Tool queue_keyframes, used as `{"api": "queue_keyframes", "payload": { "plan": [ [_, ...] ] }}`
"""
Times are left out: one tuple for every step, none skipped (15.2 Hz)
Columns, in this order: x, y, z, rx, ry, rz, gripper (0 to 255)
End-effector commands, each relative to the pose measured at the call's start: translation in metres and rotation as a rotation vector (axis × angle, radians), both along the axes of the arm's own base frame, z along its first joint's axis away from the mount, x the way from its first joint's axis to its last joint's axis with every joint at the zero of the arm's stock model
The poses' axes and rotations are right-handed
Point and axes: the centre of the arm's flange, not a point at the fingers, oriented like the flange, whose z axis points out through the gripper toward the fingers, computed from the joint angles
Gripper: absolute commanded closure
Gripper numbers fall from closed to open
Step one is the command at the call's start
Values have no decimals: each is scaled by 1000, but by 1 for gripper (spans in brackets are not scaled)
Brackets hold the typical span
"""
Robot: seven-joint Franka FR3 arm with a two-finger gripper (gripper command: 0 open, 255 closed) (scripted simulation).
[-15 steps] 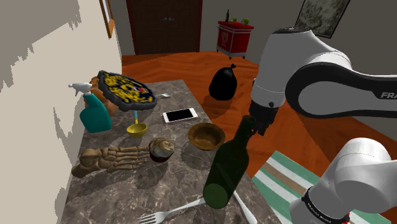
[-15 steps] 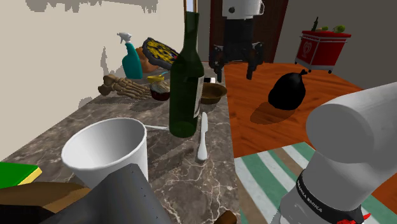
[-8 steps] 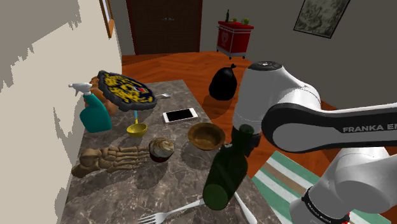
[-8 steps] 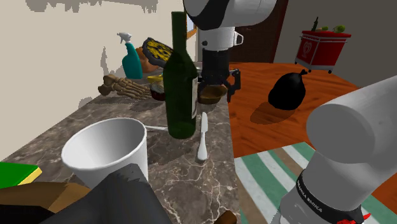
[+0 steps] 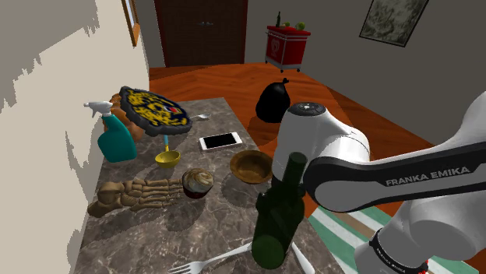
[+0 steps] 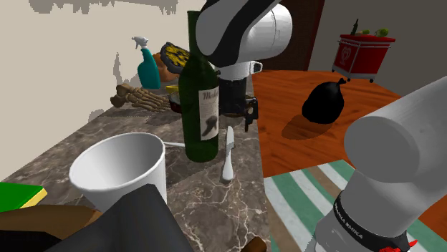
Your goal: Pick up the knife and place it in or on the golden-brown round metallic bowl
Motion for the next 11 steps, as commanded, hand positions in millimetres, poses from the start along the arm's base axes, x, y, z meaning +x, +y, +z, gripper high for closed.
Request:
{"api": "queue_keyframes", "payload": {
  "plan": [
    [0,0,-11,0,-1,0,0],
    [0,0,-19,0,-1,0,0],
    [0,0,-19,0,-1,0,0],
    [0,0,-19,0,-1,0,0],
    [0,0,-19,0,-1,0,0],
    [0,0,-19,0,-1,0,0],
    [0,0,-19,0,-1,0,0],
    [0,0,-19,0,-1,0,0],
    [0,0,-19,0,-1,0,0],
    [0,0,-19,0,-1,0,0],
    [0,0,-19,0,-1,0,255]
  ]
}}
